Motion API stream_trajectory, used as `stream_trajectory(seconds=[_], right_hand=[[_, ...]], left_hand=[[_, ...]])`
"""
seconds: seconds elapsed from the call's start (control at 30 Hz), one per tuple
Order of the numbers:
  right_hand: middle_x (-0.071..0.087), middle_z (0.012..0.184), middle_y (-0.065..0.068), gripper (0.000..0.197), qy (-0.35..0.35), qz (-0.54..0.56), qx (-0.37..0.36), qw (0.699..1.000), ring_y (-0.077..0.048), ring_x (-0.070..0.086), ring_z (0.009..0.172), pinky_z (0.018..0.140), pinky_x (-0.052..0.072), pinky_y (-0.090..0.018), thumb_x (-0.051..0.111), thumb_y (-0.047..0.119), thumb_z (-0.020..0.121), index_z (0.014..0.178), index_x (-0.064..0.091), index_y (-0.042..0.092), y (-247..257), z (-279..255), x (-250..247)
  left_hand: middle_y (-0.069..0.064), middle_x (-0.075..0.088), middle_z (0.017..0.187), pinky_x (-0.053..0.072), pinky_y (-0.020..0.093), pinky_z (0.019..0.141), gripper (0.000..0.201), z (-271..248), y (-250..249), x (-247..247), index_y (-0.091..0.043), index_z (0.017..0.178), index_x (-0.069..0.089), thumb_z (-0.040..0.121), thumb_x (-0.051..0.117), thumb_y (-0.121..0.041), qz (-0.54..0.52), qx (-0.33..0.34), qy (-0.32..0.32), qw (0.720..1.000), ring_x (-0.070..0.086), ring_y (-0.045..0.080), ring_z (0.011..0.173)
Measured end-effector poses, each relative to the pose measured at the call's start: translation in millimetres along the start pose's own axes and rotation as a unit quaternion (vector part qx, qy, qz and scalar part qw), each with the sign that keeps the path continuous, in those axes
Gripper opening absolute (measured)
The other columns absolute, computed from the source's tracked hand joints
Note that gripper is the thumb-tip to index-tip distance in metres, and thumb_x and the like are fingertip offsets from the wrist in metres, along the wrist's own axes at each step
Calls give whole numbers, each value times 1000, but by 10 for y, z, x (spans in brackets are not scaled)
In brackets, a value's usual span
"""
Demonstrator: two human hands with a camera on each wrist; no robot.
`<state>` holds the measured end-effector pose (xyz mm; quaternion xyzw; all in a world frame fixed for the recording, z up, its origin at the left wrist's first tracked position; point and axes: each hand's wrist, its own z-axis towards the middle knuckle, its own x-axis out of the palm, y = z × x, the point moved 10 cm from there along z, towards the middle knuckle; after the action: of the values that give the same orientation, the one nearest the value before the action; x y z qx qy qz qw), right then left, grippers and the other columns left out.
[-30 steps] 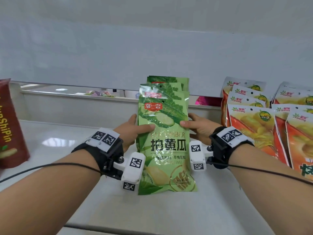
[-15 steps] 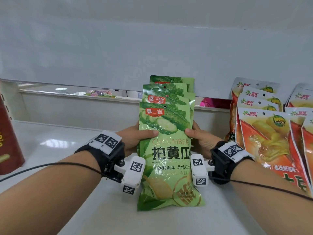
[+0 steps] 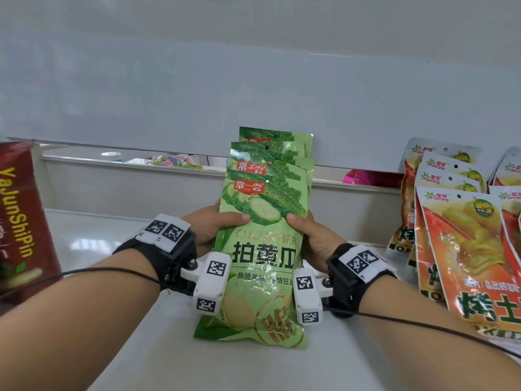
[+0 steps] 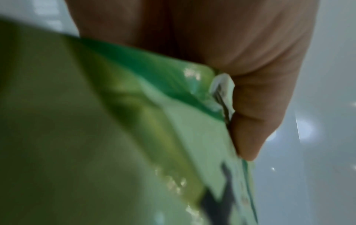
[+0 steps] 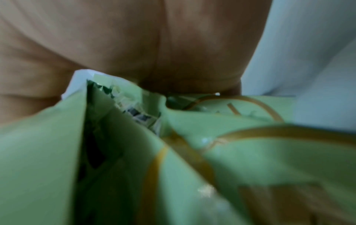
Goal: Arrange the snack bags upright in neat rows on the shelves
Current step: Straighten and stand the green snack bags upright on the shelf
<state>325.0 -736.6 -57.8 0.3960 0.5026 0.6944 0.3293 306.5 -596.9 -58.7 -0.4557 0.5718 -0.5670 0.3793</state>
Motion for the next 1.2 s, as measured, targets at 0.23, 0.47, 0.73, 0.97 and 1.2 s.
stream_trajectory(seconds=[0.23, 0.47, 0.73, 0.97, 1.2], right_hand=[[72, 96, -5, 44, -19, 6, -9, 1000, -21, 70, 86, 70, 57, -32, 64, 21, 72, 115, 56, 17, -185, 296, 400], [58, 127, -7, 90, -82, -65, 15, 994, -25, 58, 114, 98, 46, -46, 72, 37, 64, 143, 31, 22, -207, 304, 311], [19, 155, -9, 115, -144, -131, 44, 980, -30, 23, 139, 99, 28, -42, 63, 64, 50, 148, 10, 34, 78, -5, 181], [42, 135, -5, 54, -202, -146, 5, 968, -25, 37, 129, 97, 37, -38, 54, 44, 88, 135, 35, 28, 399, -463, -2], [54, 116, 1, 27, -293, -193, -65, 934, -14, 50, 107, 72, 44, -26, 60, 32, 89, 113, 53, 22, 875, -1048, -527]], left_hand=[[23, 68, 106, 59, 50, 70, 72, -119, -69, -537, -7, 136, 43, 69, 70, -8, -24, 3, -13, 1000, 69, 36, 87], [10, 74, 97, 58, 41, 69, 71, -235, -189, -698, -15, 131, 45, 66, 75, -17, 19, 52, -25, 998, 72, 27, 86], [12, 46, 144, 35, 50, 105, 144, -517, -514, -963, -33, 150, 14, 28, 78, -76, 161, 107, -155, 969, 49, 28, 122], [-8, 55, 103, 39, 20, 77, 38, -789, -1144, -731, -27, 120, 52, 85, 67, -28, 134, 286, -269, 910, 55, 6, 94], [-13, 63, 86, 43, 25, 68, 14, -699, -1154, 289, -31, 80, 63, 86, 63, -19, 119, 306, -231, 916, 55, 6, 80]])
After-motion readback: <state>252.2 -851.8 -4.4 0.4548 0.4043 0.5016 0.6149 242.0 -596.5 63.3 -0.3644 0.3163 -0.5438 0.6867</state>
